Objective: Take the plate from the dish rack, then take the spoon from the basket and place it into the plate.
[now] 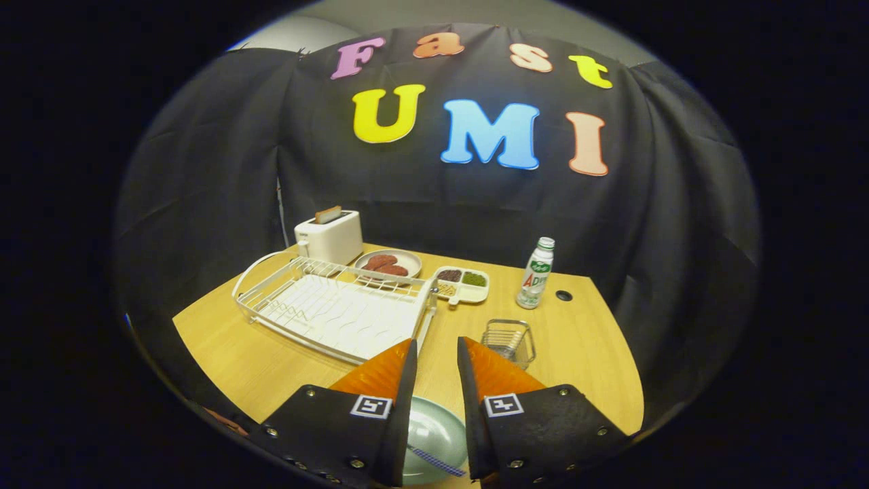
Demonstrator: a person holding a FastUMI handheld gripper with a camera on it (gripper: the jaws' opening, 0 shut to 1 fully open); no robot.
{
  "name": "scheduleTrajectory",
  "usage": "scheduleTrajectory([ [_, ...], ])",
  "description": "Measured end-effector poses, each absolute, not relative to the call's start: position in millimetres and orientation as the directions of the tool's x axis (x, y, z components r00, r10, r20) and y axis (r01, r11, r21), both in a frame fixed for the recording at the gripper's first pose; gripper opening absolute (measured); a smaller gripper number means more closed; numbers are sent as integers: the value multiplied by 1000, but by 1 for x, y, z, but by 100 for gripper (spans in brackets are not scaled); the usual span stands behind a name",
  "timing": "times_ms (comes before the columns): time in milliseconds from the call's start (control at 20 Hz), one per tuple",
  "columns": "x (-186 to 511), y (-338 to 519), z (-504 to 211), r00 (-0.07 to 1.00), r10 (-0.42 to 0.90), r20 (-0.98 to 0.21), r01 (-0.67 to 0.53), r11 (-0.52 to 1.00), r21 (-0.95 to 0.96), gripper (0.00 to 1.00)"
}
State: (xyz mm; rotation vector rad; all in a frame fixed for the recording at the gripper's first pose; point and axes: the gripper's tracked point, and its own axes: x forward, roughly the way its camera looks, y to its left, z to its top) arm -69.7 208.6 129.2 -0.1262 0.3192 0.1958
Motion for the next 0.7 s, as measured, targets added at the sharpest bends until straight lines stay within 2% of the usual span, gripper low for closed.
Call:
scheduleTrajectory([
  [300, -70, 136, 207, 988, 32, -149, -40, 998, -55, 35],
  [450, -72, 125, 246, 998, 36, -57, -38, 998, -44, 35],
  [600, -79, 122, 270, 998, 56, 28, -54, 997, -55, 95],
  [700, -73, 120, 263, 998, 59, 30, -57, 996, -62, 95],
])
